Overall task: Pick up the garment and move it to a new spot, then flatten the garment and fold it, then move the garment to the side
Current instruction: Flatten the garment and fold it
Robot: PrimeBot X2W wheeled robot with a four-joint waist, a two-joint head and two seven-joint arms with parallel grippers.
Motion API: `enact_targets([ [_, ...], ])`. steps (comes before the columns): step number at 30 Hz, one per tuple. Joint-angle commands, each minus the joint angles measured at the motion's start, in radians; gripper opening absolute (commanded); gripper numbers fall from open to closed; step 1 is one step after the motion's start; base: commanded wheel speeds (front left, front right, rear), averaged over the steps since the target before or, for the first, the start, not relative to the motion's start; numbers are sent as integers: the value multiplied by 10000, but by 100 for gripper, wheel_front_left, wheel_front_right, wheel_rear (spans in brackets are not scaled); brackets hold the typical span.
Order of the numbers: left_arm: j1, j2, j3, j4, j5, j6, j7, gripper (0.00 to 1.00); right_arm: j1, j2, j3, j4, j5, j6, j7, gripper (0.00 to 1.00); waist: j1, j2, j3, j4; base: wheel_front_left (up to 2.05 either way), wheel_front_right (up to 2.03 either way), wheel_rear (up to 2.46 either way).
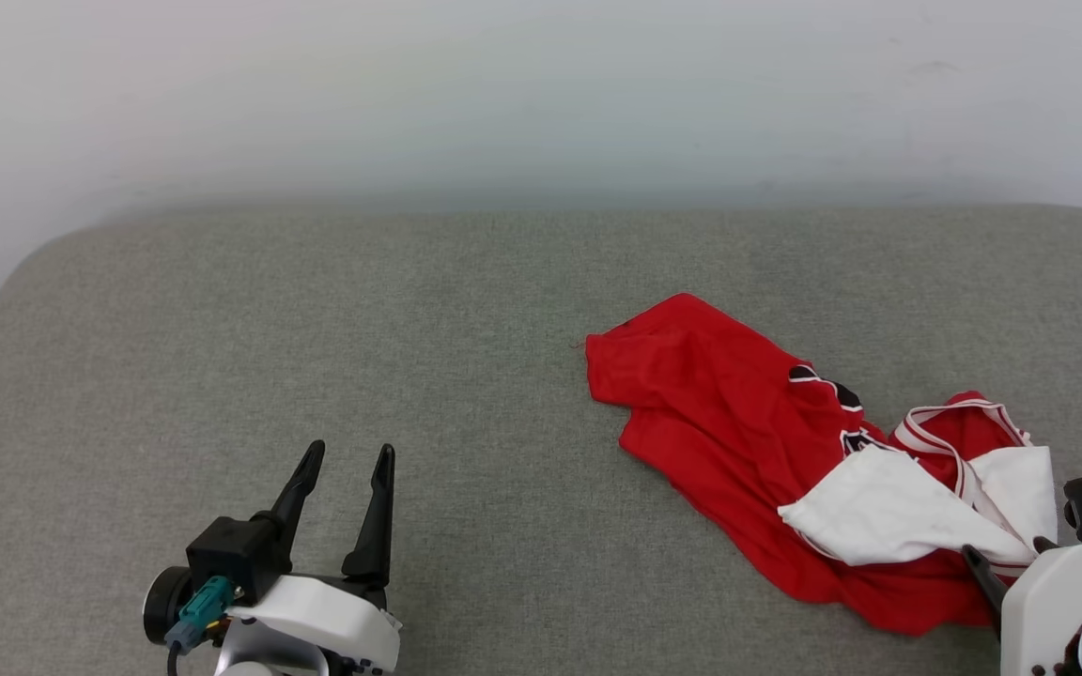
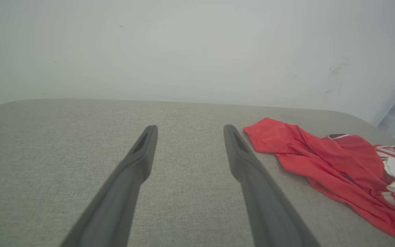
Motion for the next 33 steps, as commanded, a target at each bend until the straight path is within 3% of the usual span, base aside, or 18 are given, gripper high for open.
enact_targets([
  [1, -141, 62, -2, -2, -27, -14, 8, 100, -137, -122, 18, 16, 56, -7, 187, 100, 1, -1, 68, 47, 0, 0, 0],
  [8, -293, 68, -6, -40, -51, 15, -2, 100, -466, -650, 183, 387, 454, -7, 1222, 100, 1, -1, 425, 212, 0, 0, 0],
  [9, -309, 72, -1, -43, -59, 22, -3, 100, -507, -631, 189, 438, 535, -7, 1284, 73, 1, -1, 453, 224, 0, 0, 0],
  [10, -320, 78, 9, -47, -66, 37, -5, 100, -537, -618, 201, 456, 559, -7, 1346, 27, 1, -1, 481, 231, 0, 0, 0],
  [11, -334, 84, 19, -49, -72, 51, -6, 100, -550, -618, 214, 478, 562, -8, 1421, 0, 1, -1, 508, 240, 0, 0, 0],
  [17, -401, 99, 37, -54, -89, 68, -13, 100, -802, -411, 423, -9, 681, -7, 1264, 0, 1, -1, 590, 234, 0, 0, 0],
  [21, -426, 122, 44, -96, -76, 119, -14, 100, -1252, 74, 652, -351, 807, -7, 1000, 0, 1, -1, 610, 135, 0, 0, 0],
  [28, -525, 133, 2, -78, -81, 121, -18, 100, -2378, 1390, 1040, -24, 1386, -7, -325, 0, 1, -1, 625, 29, 0, 0, 0],
  [33, -613, 103, -152, -8, -71, 50, -19, 100, -3104, 1725, 1923, 617, 2035, -7, -1492, 0, 1, -1, 626, 169, 0, 0, 0],
])
